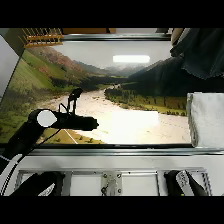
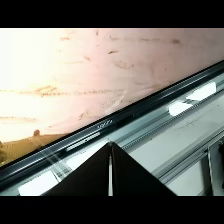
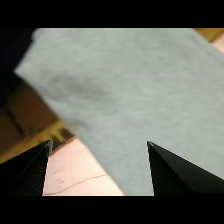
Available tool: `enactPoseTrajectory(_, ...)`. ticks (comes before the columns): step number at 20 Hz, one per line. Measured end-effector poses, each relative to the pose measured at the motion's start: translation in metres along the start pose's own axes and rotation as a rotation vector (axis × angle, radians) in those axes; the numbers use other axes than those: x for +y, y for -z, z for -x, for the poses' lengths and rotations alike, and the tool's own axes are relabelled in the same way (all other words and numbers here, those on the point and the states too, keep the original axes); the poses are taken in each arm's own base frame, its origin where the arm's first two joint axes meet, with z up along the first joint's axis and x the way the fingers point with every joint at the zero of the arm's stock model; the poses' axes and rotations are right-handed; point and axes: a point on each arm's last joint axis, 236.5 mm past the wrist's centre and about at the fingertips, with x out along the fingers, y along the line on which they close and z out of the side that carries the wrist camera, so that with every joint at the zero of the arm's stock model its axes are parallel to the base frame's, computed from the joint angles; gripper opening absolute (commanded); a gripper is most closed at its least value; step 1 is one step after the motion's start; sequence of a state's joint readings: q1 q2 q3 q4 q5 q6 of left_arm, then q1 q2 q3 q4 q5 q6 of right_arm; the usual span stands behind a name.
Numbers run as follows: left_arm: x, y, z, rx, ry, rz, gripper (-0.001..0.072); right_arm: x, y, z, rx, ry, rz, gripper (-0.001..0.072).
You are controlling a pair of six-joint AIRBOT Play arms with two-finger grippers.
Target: Fold the clothes and pants, and hang the long-sleeved shirts on hangers.
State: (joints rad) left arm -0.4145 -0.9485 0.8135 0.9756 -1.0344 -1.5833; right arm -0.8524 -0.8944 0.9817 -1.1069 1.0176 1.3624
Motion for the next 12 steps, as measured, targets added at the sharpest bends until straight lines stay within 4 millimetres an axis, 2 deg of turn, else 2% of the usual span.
enactPoseTrajectory(2,0.000,-0.002,0.000,-0.008,0.000,-0.003,0.0030,0.070,0.018,-0.001,0.033,-0.166,0.112,0.0650)
enactPoseTrajectory(5,0.000,-0.003,0.000,-0.013,0.000,-0.005,0.0030,0.160,0.074,0.005,0.148,-0.383,0.306,0.0648)
enactPoseTrajectory(6,0.000,-0.003,0.000,-0.014,0.000,-0.005,0.0030,0.182,0.093,0.009,0.185,-0.438,0.365,0.0589)
enactPoseTrajectory(7,0.000,-0.004,0.000,-0.015,0.000,-0.006,0.0030,0.203,0.112,0.013,0.221,-0.491,0.420,0.0371)
enactPoseTrajectory(8,0.000,-0.004,0.000,-0.016,0.000,-0.005,0.0030,0.218,0.129,0.018,0.251,-0.533,0.466,0.0113)
enactPoseTrajectory(9,0.000,-0.004,0.000,-0.017,0.000,-0.006,0.0030,0.231,0.145,0.022,0.281,-0.569,0.507,0.0028)
enactPoseTrajectory(12,0.000,-0.004,0.000,-0.017,0.000,-0.006,0.0030,0.254,0.178,0.033,0.345,-0.640,0.587,0.0026)
